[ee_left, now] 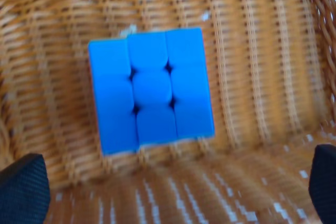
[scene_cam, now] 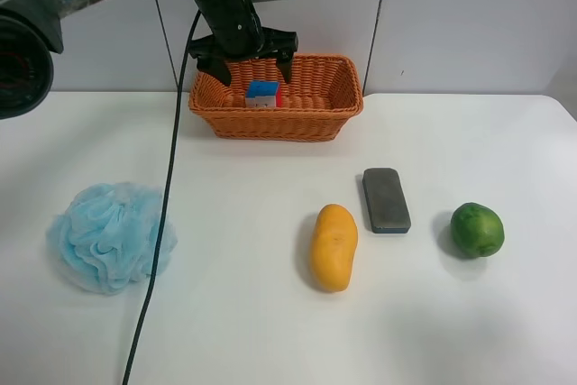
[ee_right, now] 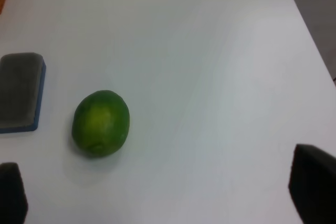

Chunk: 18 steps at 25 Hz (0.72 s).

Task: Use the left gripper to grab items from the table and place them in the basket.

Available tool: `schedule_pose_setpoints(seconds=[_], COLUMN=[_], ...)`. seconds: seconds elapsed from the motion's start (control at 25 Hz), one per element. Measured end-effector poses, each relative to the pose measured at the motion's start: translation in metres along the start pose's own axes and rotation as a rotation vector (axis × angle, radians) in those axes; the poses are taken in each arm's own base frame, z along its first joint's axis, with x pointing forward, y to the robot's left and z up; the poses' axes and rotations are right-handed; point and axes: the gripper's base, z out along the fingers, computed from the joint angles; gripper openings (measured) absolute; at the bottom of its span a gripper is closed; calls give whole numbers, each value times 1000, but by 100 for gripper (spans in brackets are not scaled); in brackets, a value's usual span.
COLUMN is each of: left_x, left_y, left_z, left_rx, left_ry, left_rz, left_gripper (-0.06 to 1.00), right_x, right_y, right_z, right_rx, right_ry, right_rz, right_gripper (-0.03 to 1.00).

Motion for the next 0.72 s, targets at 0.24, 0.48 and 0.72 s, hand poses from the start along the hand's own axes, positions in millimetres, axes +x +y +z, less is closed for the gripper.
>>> schedule_pose_setpoints(seconds=[0.24,0.48,0.72], left_x=[2,-2,12], left_y=[-3,-8,-17], left_z=[-43,-83,-124], left_rx=[-15,0,-3], left_ry=[63,7,-10], left_rz=[5,23,54], left_gripper=[99,99,99], right_x=[0,0,0], right_y=[0,0,0], right_z=[0,0,0], right_rx=[0,0,0], right_ry=[0,0,0], right_rz=[0,0,0], right_gripper=[99,99,99])
